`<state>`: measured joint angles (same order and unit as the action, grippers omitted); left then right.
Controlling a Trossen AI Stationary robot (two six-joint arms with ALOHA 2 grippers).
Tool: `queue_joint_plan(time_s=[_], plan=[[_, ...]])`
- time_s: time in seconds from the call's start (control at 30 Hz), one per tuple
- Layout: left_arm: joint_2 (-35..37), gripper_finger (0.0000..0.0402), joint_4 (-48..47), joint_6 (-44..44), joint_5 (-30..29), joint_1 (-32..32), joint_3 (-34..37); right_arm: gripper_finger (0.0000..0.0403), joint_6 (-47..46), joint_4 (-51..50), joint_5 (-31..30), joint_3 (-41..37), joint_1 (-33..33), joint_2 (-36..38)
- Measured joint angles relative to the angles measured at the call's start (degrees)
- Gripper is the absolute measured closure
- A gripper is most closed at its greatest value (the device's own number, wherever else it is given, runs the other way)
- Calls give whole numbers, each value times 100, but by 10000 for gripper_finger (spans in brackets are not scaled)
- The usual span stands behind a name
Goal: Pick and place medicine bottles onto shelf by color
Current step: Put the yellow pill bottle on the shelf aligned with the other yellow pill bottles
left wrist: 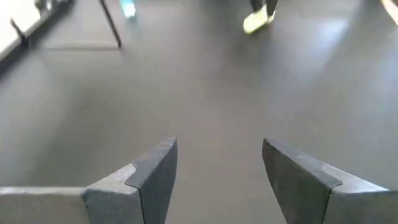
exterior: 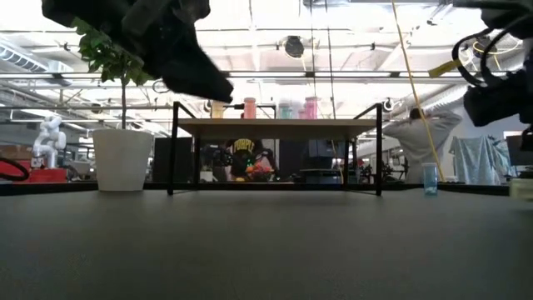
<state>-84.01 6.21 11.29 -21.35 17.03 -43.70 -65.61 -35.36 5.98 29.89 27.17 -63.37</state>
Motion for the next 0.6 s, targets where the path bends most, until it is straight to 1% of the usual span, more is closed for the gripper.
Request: queue_joint_plan(time_s=[0.07,0.2,0.3,0.4,0.5,0.57,0.6], plan=[[0,165,246,-238,-19,2,0,317,-162,243,15,0,-65,0],[0,165,657,-534,-38,-1,0,314,-485,882,31,0,-247,0],[0,165,893,-702,-28,17,0,310,-966,1900,217,-2,-442,11],[-3,165,1097,-1130,226,18,-66,309,-1314,3218,406,-2,-774,11],[-215,165,864,-1857,446,-51,-495,308,-1357,4234,709,0,-1334,-26],[-376,165,455,-2386,472,-85,-902,308,-1572,4597,959,0,-1727,-90],[-536,165,405,-2666,496,-112,-1204,308,-1698,4761,1080,0,-1906,-133]])
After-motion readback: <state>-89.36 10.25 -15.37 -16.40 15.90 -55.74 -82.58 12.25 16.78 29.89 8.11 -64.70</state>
